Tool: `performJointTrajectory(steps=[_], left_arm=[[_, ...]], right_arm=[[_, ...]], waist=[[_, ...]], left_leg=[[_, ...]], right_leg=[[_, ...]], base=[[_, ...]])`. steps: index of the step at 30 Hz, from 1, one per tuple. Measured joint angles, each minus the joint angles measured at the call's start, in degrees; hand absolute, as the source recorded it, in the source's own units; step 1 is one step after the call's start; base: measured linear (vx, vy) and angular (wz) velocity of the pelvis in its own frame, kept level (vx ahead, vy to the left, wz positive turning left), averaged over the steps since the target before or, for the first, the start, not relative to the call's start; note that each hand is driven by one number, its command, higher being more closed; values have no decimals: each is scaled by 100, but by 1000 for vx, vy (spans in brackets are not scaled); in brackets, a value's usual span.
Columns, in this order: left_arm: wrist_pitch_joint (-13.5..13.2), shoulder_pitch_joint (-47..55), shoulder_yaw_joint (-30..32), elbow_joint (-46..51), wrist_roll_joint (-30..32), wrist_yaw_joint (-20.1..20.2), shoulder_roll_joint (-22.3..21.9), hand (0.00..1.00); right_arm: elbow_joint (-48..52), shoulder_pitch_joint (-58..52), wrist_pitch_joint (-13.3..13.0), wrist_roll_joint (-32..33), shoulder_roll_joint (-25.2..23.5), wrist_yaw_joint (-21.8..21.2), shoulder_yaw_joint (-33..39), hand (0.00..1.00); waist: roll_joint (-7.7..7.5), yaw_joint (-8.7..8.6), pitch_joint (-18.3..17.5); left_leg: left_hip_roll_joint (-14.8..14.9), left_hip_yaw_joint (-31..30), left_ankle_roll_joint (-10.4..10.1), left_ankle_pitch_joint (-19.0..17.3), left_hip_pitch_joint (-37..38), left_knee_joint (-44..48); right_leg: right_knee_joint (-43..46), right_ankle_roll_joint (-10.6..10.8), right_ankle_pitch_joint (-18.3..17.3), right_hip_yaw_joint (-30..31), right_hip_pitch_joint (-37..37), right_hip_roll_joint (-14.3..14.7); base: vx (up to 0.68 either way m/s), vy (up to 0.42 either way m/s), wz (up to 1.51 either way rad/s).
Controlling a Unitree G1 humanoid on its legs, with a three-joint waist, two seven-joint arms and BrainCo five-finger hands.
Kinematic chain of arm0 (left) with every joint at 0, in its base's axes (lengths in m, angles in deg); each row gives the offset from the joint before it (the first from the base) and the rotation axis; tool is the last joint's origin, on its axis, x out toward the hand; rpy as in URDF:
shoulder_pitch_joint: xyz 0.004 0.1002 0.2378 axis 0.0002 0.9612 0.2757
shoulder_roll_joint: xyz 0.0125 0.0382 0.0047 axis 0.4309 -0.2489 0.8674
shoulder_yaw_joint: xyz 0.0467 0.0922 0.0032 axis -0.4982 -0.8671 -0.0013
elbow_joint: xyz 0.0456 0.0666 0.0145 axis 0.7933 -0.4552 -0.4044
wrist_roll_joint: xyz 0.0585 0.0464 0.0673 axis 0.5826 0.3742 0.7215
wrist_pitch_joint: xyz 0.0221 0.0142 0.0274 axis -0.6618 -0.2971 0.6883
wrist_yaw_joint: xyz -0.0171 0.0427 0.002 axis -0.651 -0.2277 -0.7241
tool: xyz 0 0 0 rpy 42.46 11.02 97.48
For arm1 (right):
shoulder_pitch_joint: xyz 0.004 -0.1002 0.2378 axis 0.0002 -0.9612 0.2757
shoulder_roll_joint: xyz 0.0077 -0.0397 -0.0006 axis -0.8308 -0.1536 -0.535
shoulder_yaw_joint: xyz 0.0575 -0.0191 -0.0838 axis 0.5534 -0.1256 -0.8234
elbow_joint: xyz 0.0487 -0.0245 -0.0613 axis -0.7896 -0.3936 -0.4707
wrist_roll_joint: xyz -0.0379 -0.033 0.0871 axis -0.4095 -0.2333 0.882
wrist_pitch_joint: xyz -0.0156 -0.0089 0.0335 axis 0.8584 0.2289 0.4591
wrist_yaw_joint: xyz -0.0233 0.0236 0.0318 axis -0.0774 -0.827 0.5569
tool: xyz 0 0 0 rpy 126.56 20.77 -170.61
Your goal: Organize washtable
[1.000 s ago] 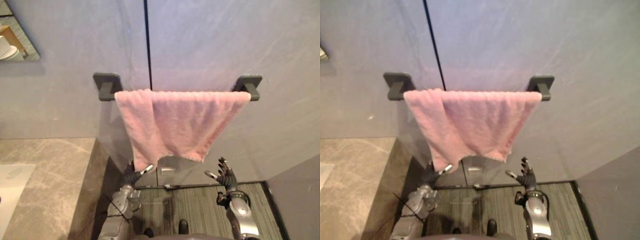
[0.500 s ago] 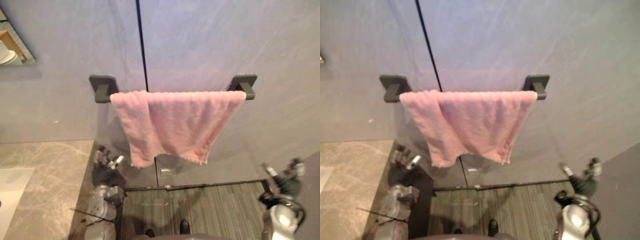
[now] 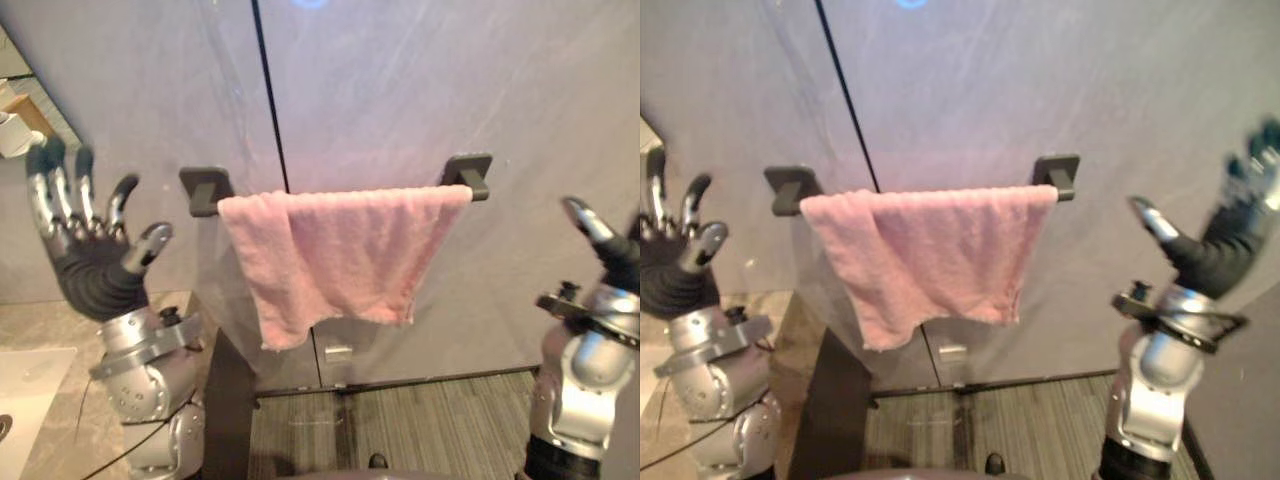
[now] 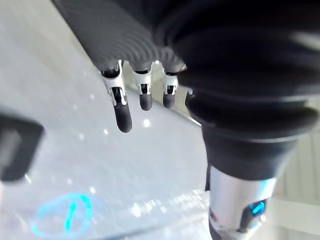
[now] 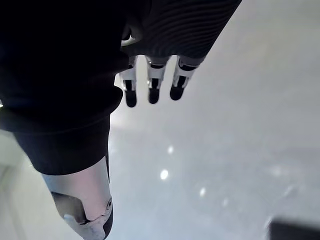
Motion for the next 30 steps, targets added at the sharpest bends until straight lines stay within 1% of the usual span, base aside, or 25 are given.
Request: performJointTrajectory(steps=[2,3,5,6,8,9,10,13,14,15,17,18,20,24,30], left_arm=[[-96,-345,-806,18,-157,268,70,0],[-119,-393,-978,16,-235,345,71,0],[-151,-553,-1637,-37,-589,570,74,0],[-153,-599,-1802,-94,-655,610,74,0],[-118,-712,-2345,-421,-1067,915,72,0],[-106,-709,-2427,-488,-1159,978,71,0],[-40,-711,-2547,-612,-1343,1120,54,0],[135,-709,-2782,-929,-1704,1431,53,0],[155,-710,-2812,-1007,-1765,1478,56,0],[238,-705,-2915,-1158,-1881,1583,56,0],[334,-678,-3044,-1386,-2090,1704,67,0],[396,-658,-3064,-1531,-2146,1712,86,0],[570,-519,-3084,-1846,-2265,1776,162,0],[765,-335,-3076,-2304,-2258,1813,178,0],[976,-231,-2990,-2978,-2017,1802,247,0]], right_arm=[[9,303,-202,311,97,-392,-805,0],[8,351,-221,367,104,-477,-977,0],[-6,444,-227,712,158,-791,-1636,0],[-14,444,-227,767,203,-842,-1792,0],[-98,443,-221,1064,410,-1244,-2317,0],[-125,442,-217,1119,463,-1324,-2416,0],[-202,433,-209,1254,554,-1524,-2559,0],[-425,306,-163,1464,766,-1839,-2713,0],[-484,256,-155,1510,806,-1900,-2738,0],[-596,98,-129,1571,904,-1985,-2812,0],[-798,-151,-45,1619,987,-2064,-2866,0],[-918,-289,-44,1636,1006,-2094,-2868,0],[-1200,-550,23,1624,1038,-2151,-2876,0],[-1731,-764,61,1505,1060,-2173,-2903,0],[-2653,-769,56,942,956,-2144,-2900,0]], waist=[[-16,2,-38],[-22,2,-51],[-42,2,-90],[-45,3,-95],[-59,11,-117],[-63,10,-118],[-69,9,-122],[-77,16,-127],[-79,16,-131],[-83,21,-138],[-84,16,-138],[-83,17,-139],[-81,-3,-142],[-81,-1,-142],[-81,5,-151]], left_leg=[[-1,-13,1,1,-1,6],[-1,-14,1,1,0,6],[-5,-16,2,1,5,7],[-7,-17,3,1,10,7],[-14,-18,5,3,14,7],[-14,-16,5,3,14,7],[-16,-15,6,4,14,8],[-18,-14,5,5,13,8],[-18,-13,5,5,13,7],[-18,-14,5,5,13,5],[-19,-10,6,5,8,0],[-20,-10,6,5,4,-2],[-20,-1,7,4,-17,-4],[-20,2,7,3,-28,-7],[-20,-1,7,3,-125,14]], right_leg=[[2,-5,6,4,16,-1],[3,-8,10,6,23,-1],[20,-11,21,10,37,-4],[20,-10,22,10,43,-5],[19,-2,24,10,49,-11],[19,2,22,11,49,-13],[17,14,16,13,48,-15],[12,26,8,12,47,-19],[12,26,8,12,46,-19],[10,26,8,12,44,-19],[11,26,8,21,33,-19],[12,26,8,22,26,-19],[15,25,9,44,-4,-16],[16,16,16,48,-19,-14],[4,24,20,47,-104,-16]], base=[[0,0,0],[0,0,0],[0,0,0],[0,0,0],[-38,19,1],[-54,20,0],[-45,15,0],[-43,12,0],[-31,10,0],[0,0,0],[0,0,0],[-18,10,-3],[-10,5,-4],[0,0,0],[-11,2,0]])
